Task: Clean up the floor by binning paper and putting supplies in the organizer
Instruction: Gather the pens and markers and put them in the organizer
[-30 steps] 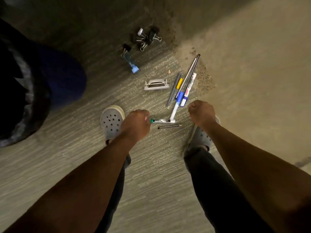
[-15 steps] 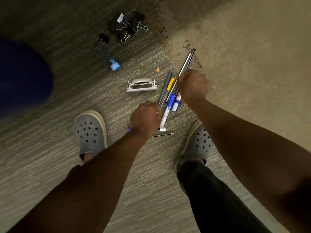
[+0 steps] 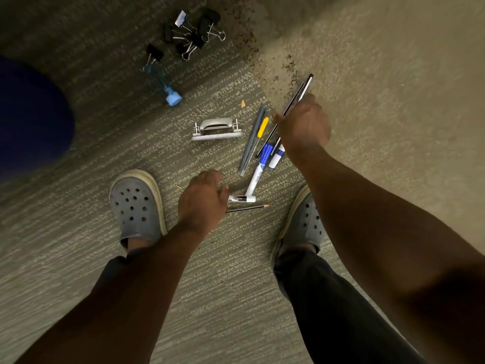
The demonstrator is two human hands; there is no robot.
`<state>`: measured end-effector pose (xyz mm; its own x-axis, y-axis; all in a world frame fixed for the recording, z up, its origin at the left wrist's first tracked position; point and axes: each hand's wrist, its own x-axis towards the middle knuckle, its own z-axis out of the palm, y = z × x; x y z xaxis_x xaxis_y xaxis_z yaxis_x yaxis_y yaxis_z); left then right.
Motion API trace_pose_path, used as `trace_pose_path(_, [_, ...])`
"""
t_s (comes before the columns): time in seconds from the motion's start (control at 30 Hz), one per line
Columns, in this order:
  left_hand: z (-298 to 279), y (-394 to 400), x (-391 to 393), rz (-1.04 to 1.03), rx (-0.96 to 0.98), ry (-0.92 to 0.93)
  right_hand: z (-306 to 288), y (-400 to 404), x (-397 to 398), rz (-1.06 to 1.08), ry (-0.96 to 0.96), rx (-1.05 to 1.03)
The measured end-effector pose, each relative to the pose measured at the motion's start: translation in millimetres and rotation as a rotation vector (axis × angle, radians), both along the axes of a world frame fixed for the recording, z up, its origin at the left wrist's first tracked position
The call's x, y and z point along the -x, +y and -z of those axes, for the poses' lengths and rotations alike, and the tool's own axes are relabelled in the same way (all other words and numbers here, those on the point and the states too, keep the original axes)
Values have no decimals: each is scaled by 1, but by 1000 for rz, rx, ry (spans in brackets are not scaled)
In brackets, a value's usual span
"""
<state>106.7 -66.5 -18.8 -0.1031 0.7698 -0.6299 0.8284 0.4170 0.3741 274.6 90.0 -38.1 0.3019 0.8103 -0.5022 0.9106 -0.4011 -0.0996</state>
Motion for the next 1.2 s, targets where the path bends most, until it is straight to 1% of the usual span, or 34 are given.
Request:
trace_pose_path(0.13, [1,5,8,-70,-19,18,3,-4,-9,94,-18,52])
trace_pose_path(0.27, [5,10,12,-52,-17,36,10,5,-10,148,62,124])
trace_pose_path(0.43, [4,14,8,-59,-52,18,12,8,-6,51,126,129])
trace_pose_path(0.5, [1,17,4,-66,-73,-5,10,11,-7,-10,186,118])
trace_pose_path(0.57, [-4,21,1,-83,-95,-28,4,16,-11,4,259,63])
trace_pose_path(0.6, [-7,24,-1,-101,-112,-40,0,19,-15,63,320,17])
trace_pose_path(0.63, [-10,28,-3,-131,-128,-57,-6,21,-20,166,427,-22])
trace_pose_path(0.7, [-19,37,-9,-216,-158,-106,-24,20,-26,428,723,-39])
trace_pose_path(0.73, [-24,41,-13,-252,-184,-123,-34,17,-30,496,847,-14])
trace_pose_path(0.8, [-35,52,-20,-288,-258,-135,-50,8,-40,513,1005,110])
trace_pose_path(0.87, [-47,65,-24,-308,-283,-213,-61,-1,-49,455,1090,300])
trace_pose_path(0.9, [-52,73,-25,-316,-237,-284,-65,-6,-51,407,1106,393])
trace_pose_path(0.97, [-59,87,-27,-284,-13,-437,-71,-15,-50,356,1122,502])
trace_pose_path(1.03, [-63,95,-30,-259,270,-586,-74,-22,-43,400,1180,523])
trace_pose_path(1.07, [-65,95,-32,-280,379,-660,-74,-23,-39,429,1204,524])
trace_pose_path(1.1, [-67,93,-33,-314,439,-716,-75,-24,-35,445,1210,528])
trace_pose_path(1.2, [-70,82,-27,-431,436,-760,-76,-27,-23,445,1155,551])
